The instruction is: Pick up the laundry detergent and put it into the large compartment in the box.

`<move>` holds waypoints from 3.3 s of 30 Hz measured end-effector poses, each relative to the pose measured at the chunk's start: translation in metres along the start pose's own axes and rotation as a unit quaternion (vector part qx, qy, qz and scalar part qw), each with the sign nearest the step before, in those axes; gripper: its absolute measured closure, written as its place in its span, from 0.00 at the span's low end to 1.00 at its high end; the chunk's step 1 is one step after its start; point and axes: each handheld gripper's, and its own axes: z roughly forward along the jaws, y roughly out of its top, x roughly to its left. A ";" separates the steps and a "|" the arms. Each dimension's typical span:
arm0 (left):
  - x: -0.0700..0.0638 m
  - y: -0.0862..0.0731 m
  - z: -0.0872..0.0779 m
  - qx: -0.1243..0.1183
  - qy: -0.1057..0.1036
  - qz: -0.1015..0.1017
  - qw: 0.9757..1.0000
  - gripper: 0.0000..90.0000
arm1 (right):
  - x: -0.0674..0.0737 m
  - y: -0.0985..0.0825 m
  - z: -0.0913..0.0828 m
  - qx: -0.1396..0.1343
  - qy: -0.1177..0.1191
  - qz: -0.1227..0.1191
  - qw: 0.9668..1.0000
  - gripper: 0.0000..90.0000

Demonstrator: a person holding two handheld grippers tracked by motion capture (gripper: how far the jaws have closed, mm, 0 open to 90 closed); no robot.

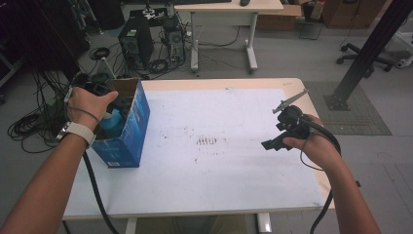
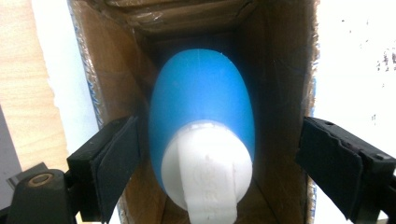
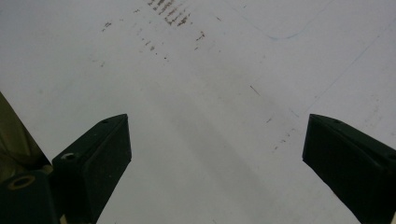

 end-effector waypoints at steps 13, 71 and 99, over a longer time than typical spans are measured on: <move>-0.001 0.000 -0.014 -0.012 -0.003 0.010 1.000 0.14 | 0.002 0.001 -0.003 -0.002 -0.002 -0.002 1.000 0.09; -0.036 0.012 -0.089 -0.050 -0.021 0.095 0.994 0.13 | 0.003 0.002 -0.009 -0.004 -0.006 -0.001 1.000 0.09; -0.077 0.015 -0.103 -0.048 -0.036 0.184 0.981 0.13 | 0.003 0.003 -0.009 -0.001 -0.006 -0.002 1.000 0.09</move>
